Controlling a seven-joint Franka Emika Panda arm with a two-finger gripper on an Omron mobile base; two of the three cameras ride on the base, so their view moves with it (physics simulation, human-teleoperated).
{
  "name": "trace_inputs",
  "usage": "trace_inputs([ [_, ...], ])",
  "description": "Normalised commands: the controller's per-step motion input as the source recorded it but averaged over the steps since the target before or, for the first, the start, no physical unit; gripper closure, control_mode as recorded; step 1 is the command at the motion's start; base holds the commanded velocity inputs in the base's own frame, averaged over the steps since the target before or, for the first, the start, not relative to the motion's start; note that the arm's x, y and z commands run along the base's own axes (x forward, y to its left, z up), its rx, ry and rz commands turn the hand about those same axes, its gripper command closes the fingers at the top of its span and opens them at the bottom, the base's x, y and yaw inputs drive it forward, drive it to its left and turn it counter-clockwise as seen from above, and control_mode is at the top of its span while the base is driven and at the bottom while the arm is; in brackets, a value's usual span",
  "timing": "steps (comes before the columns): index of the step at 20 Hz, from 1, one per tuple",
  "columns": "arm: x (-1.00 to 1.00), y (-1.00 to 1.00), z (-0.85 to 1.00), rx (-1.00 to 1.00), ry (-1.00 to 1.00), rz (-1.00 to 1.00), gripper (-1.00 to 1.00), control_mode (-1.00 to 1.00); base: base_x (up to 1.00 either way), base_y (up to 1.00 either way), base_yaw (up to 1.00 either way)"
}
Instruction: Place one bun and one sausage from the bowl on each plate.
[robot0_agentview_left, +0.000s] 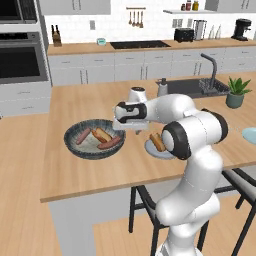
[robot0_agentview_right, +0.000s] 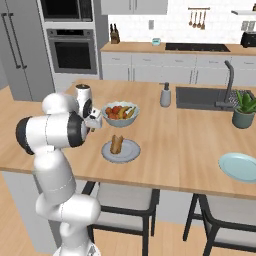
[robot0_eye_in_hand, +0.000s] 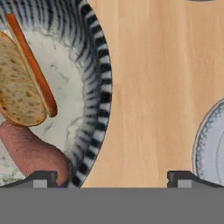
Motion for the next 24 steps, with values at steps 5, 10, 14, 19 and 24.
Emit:
trace_inputs([
  [5, 0.37, 0.8, 0.0, -0.02, 0.0, -0.15, -1.0, -1.0, 0.0, 0.0, 0.0],
  [10, 0.31, 0.43, -0.09, -0.01, 0.01, -0.15, -1.0, -1.0, 0.0, 0.0, 0.0],
  [14, -0.09, 0.0, -0.26, 0.0, 0.01, -0.12, -1.0, -1.0, 0.0, 0.0, 0.0],
  [19, -0.35, 0.0, -0.06, 0.0, 0.04, -0.14, -1.0, -1.0, 0.0, 0.0, 0.0],
  [24, -0.21, 0.0, -0.04, 0.0, 0.05, -0.14, -1.0, -1.0, 0.0, 0.0, 0.0],
])
